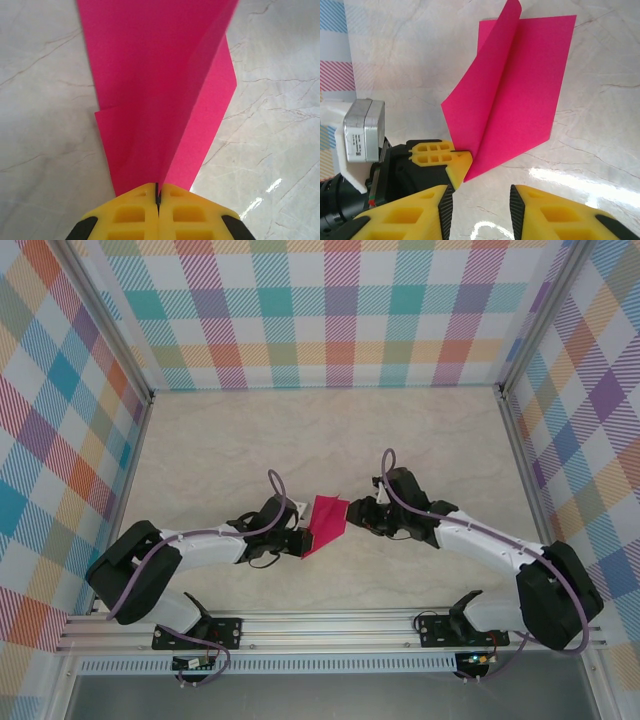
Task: Fold a paper plane with a square sheet of paper (pick it up from the middle)
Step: Fourth fold the wing at the center of the table.
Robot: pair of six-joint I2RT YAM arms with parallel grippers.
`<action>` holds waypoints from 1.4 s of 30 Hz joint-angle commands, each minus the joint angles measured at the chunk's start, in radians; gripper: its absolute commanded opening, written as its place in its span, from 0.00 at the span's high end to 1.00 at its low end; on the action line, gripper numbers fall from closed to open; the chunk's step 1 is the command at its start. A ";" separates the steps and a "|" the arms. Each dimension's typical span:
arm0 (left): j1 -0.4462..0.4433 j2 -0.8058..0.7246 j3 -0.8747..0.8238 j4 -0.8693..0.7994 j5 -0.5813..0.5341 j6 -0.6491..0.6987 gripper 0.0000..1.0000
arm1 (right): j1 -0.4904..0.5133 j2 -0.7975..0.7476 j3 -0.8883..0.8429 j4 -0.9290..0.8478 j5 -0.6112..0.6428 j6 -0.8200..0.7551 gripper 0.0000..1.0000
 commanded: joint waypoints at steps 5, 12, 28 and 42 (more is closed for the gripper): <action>0.043 -0.043 -0.042 0.075 0.070 -0.064 1.00 | 0.009 0.125 0.055 0.091 -0.110 -0.026 0.70; 0.084 -0.020 -0.054 0.099 0.141 -0.077 1.00 | 0.030 0.229 0.103 0.178 -0.175 -0.015 0.74; 0.186 0.107 -0.039 0.141 0.338 -0.083 1.00 | 0.073 0.473 0.229 0.276 -0.201 0.049 0.80; 0.217 0.146 -0.016 0.128 0.389 -0.064 1.00 | 0.073 0.568 0.282 0.241 -0.151 0.063 0.81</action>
